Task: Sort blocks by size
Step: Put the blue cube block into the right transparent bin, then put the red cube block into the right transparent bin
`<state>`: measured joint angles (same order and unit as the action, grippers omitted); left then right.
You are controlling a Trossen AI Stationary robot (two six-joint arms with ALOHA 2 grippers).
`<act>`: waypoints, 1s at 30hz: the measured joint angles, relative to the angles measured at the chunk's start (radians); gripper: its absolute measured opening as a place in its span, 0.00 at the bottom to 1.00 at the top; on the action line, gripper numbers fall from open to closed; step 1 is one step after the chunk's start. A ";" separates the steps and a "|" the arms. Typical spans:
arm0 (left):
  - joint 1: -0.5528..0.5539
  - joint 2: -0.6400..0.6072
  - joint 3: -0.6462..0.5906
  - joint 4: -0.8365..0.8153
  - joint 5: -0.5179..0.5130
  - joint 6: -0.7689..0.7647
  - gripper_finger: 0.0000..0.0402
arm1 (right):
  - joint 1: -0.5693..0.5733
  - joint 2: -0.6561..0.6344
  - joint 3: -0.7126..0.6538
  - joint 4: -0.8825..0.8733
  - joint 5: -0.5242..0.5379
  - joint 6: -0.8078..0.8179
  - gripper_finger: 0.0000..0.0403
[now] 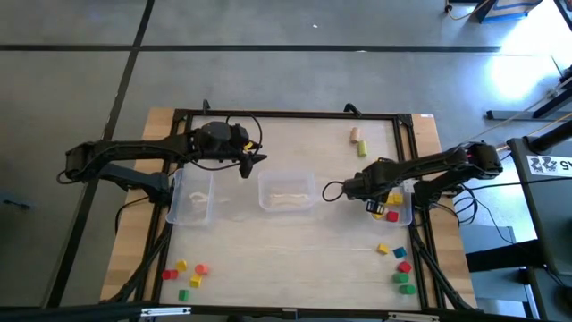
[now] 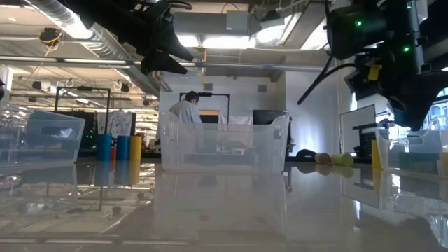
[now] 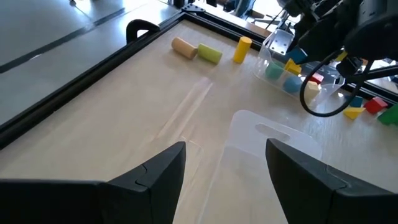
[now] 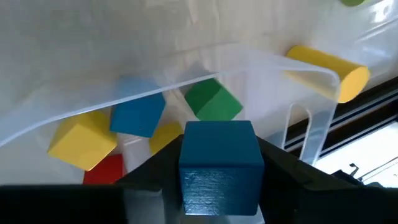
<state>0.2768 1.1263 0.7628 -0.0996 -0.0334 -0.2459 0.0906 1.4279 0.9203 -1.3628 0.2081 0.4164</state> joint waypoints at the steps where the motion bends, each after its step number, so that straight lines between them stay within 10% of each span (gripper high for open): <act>1: 0.000 0.000 0.000 -0.004 0.000 0.000 0.55 | 0.000 0.005 0.000 0.000 0.000 -0.001 0.42; 15: -0.001 0.000 0.000 -0.016 0.000 0.000 0.55 | 0.001 0.016 0.000 -0.009 0.004 -0.035 0.66; 30: -0.024 0.000 -0.094 0.069 0.000 0.103 0.55 | 0.077 0.016 0.271 -0.076 -0.110 0.000 0.65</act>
<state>0.2523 1.1263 0.6692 -0.0305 -0.0334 -0.1429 0.1672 1.4437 1.1912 -1.4386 0.0985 0.4166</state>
